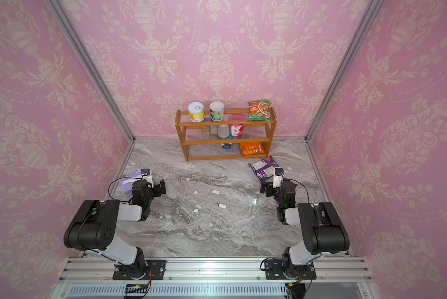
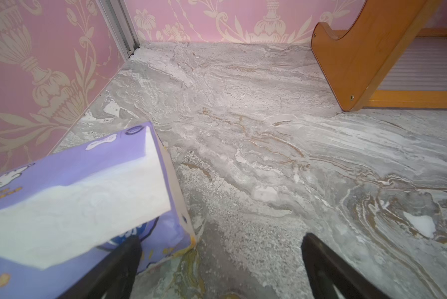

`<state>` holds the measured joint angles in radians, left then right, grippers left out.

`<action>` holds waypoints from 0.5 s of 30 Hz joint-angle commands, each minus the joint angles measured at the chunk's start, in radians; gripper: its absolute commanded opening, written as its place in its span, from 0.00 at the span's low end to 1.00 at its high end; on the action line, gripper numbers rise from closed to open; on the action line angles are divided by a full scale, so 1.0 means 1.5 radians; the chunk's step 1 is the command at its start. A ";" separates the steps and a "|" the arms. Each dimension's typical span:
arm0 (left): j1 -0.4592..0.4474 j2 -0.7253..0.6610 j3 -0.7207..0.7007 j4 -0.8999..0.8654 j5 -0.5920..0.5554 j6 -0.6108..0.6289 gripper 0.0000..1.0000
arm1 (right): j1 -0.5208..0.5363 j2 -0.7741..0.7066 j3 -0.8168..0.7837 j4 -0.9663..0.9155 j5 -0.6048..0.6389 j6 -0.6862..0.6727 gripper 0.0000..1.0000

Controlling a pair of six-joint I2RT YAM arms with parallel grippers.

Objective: Close the usb drive cover
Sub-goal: Pick up the cover from the center of the board.

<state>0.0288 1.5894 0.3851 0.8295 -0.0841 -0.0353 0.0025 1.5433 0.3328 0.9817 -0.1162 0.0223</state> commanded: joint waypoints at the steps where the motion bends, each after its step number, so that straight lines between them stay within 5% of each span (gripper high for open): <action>1: -0.003 -0.006 0.013 -0.010 -0.009 -0.001 0.99 | -0.001 0.001 0.013 -0.003 0.005 -0.002 1.00; 15: -0.003 -0.006 0.013 -0.010 -0.009 -0.001 0.99 | -0.002 0.002 0.016 -0.009 0.072 0.021 1.00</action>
<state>0.0288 1.5894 0.3851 0.8299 -0.0841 -0.0353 0.0025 1.5433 0.3374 0.9806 -0.0284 0.0307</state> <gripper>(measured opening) 0.995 0.998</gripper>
